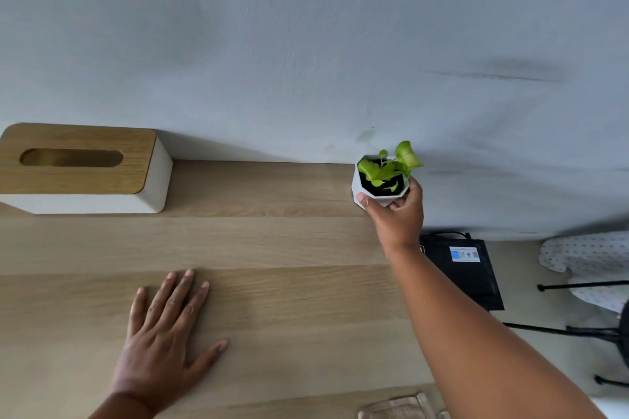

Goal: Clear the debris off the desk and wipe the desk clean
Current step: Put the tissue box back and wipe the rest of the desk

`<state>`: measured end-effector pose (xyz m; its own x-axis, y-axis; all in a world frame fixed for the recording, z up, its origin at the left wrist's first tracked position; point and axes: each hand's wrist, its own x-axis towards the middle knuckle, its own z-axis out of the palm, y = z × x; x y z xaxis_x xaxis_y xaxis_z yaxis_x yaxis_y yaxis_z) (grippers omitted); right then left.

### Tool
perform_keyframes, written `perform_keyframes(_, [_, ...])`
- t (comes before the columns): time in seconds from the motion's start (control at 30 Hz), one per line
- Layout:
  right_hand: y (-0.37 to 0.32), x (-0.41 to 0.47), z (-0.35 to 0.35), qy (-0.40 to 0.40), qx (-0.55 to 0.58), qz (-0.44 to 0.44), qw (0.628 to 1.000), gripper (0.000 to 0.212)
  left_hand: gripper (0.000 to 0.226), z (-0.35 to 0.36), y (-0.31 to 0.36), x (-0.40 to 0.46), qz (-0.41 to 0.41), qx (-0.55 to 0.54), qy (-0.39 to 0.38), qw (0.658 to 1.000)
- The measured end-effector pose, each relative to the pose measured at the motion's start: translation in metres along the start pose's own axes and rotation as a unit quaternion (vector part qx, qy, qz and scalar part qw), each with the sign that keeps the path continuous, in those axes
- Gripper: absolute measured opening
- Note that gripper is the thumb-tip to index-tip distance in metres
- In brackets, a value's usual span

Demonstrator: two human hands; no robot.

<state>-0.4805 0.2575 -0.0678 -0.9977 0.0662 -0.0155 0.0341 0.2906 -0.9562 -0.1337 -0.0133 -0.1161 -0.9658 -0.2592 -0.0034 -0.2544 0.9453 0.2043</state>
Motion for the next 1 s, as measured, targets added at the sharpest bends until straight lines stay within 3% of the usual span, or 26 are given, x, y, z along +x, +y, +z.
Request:
perform_keyframes(0.33, [-0.025, -0.037, 0.018, -0.053, -0.009, -0.045, 0.998, 0.085, 0.101, -0.002, 0.002, 0.000, 0.006, -0.024, 0.012, 1.000])
perform_keyframes(0.63, [-0.040, -0.067, 0.061, -0.054, -0.030, -0.046, 0.997, 0.087, 0.090, -0.008, -0.009, -0.004, 0.047, -0.064, 0.022, 0.997])
perform_keyframes(0.77, [-0.049, -0.086, 0.091, -0.064, -0.025, -0.044, 0.997, 0.087, 0.088, -0.014, -0.038, -0.011, 0.068, -0.067, 0.030, 0.995])
perform_keyframes(1.0, [-0.063, -0.115, 0.151, -0.089, -0.013, -0.027, 0.996, 0.083, 0.092, -0.037, -0.128, -0.032, 0.036, -0.019, 0.027, 0.999])
